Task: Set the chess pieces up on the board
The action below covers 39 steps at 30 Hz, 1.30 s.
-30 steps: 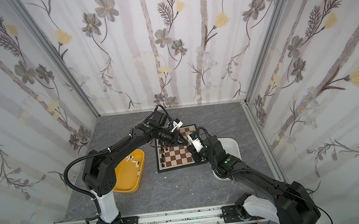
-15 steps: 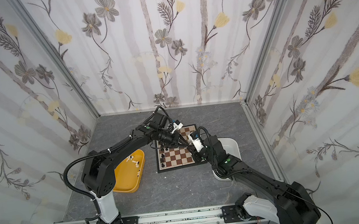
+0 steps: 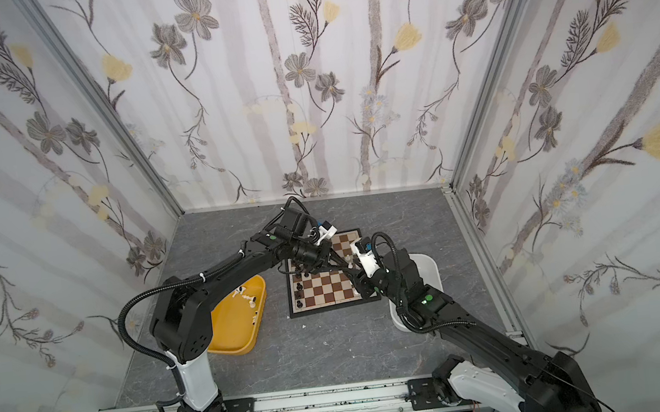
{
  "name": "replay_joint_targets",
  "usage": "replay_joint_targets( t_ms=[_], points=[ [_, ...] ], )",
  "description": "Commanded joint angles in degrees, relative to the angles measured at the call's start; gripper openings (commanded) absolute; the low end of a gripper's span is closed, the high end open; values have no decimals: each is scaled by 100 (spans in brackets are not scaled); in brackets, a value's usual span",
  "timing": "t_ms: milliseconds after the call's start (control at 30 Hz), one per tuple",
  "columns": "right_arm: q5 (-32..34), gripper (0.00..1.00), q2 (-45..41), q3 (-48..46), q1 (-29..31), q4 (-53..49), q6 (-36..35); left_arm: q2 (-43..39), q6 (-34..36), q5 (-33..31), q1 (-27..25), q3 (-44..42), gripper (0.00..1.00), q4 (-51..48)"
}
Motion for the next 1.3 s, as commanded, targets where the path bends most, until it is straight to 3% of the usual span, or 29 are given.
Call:
replay_joint_targets(
  t_ms=[0,33,233,400,500,767,1267],
  points=[
    [212,90,-432,-56,-30,-17,400,-240,-10,-626,21,-93,0,120],
    [266,99,-599,-101,-62,-89,489,-353,170,-942,16,-125,0,-65],
    [889,100,-1215,-250,-618,-396,1502,-1191,1183,-3529,-155,-701,0,-1054],
    [296,100,-1124,-403,-1482,-68,2521,-1340,1349,-4537,-270,-1092,0,-1208],
    [612,100,-961,-443,-1519,-163,2685,-1144,1367,-4767,-358,-1061,0,-1180],
    [569,100,-1035,-682,-1539,-219,2767,-390,1341,-5232,-440,-733,0,-1259],
    [326,100,-1091,-875,-1615,-174,2708,169,1305,-5562,-390,-620,0,-1309]
  ],
)
